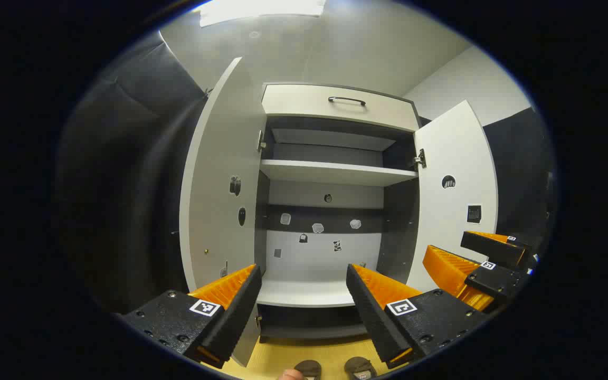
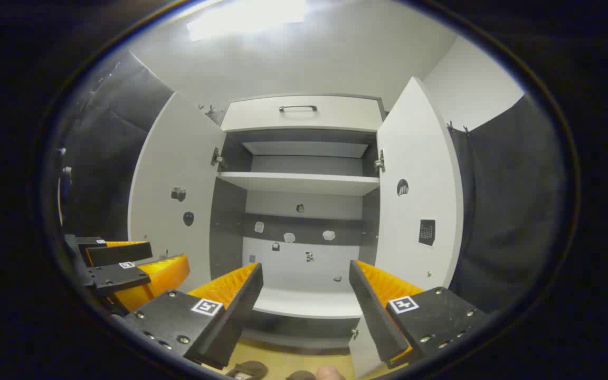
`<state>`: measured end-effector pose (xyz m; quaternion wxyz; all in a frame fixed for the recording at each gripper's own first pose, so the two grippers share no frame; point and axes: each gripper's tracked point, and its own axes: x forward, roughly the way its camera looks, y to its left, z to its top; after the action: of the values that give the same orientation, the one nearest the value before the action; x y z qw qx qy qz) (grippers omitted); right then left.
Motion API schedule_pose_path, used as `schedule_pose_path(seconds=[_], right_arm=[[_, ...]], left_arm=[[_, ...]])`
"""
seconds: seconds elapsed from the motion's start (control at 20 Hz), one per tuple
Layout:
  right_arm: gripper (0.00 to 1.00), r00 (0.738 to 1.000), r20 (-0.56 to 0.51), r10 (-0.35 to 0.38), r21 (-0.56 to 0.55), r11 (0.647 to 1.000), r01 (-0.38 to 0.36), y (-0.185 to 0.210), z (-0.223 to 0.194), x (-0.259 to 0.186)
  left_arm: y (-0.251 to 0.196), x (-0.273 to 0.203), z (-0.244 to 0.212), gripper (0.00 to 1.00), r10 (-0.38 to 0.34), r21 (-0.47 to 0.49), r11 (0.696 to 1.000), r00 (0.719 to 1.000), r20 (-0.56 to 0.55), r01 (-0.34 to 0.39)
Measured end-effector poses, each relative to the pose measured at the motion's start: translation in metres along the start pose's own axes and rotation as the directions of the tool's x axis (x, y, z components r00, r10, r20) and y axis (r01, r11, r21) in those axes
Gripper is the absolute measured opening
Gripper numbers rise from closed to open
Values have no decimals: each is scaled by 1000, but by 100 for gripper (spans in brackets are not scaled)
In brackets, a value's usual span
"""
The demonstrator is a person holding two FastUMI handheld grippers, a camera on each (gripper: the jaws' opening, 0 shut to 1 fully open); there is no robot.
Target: Grab one shoe with the right hand and put it into the shoe cabinet, grab the other shoe with the left hand and put it into the shoe cabinet; then close the right door with the right hand and the left door with the left hand.
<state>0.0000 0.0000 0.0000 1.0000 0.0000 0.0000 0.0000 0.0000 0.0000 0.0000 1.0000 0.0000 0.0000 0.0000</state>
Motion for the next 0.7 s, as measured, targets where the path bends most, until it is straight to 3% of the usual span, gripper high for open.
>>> schedule_pose_path(seconds=[0.7], right_arm=[[99,1000,6,-9,-6,1000,9,-8,-3,4]], left_arm=[[-3,5,5,97,6,5,1000,1000,14,-6]])
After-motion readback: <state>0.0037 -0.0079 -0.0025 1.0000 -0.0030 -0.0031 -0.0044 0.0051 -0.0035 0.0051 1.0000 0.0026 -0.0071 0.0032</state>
